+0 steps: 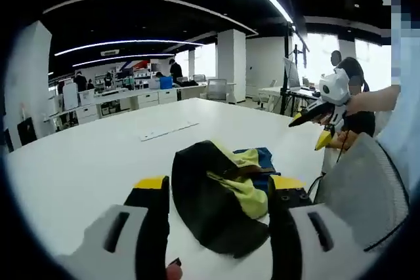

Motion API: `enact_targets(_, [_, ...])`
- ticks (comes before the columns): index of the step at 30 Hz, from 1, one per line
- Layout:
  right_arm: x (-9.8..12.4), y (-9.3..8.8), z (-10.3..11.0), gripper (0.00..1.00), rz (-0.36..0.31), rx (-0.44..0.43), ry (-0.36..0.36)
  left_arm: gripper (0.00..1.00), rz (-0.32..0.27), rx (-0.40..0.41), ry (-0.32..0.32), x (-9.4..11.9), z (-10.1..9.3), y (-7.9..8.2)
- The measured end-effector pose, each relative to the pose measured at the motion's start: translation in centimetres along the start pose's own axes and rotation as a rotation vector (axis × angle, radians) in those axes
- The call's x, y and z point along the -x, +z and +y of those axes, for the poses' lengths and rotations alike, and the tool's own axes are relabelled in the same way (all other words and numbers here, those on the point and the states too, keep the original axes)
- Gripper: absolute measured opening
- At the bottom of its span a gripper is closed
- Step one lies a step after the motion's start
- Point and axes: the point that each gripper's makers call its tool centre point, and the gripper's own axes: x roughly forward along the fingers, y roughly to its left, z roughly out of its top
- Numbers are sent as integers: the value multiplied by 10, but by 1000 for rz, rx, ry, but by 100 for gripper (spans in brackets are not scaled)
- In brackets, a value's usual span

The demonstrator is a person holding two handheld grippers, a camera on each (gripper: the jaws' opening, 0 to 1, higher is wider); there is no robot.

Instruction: Fold the garment on the visible template until the final outline fits inside the template.

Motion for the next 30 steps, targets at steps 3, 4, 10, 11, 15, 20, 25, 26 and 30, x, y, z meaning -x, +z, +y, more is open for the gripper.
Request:
enact_targets(3, [-4,-2,-7,70,7,20,-17,50,15,-71,1,-5,3,-4])
enact_targets(4, [-5,-2,-8,69,6,20,-18,50,17,-81,0,-7,3,-5])
enact_targets(10, [-14,-4,-17,65,22,35,-26,48,39,-105,-29,-26,4,-11])
enact_targets(11, [-15,-5,-18,65,25,39,-26,49,44,-106,-35,-28,4,-12])
enact_targets(15, [-18,-8,-25,64,42,57,-28,48,60,-111,-59,-38,1,-19])
enact_targets(20, [-20,-17,-31,63,73,68,-26,48,75,-110,-74,-43,0,-26])
enact_targets(25, [-24,-22,-35,62,90,71,-23,46,80,-119,-77,-45,4,-28])
enact_targets(26, [-25,-23,-36,62,96,72,-21,46,82,-119,-78,-46,5,-29])
enact_targets(30, [-30,-24,-38,61,108,82,-17,46,109,-130,-87,-50,9,-35])
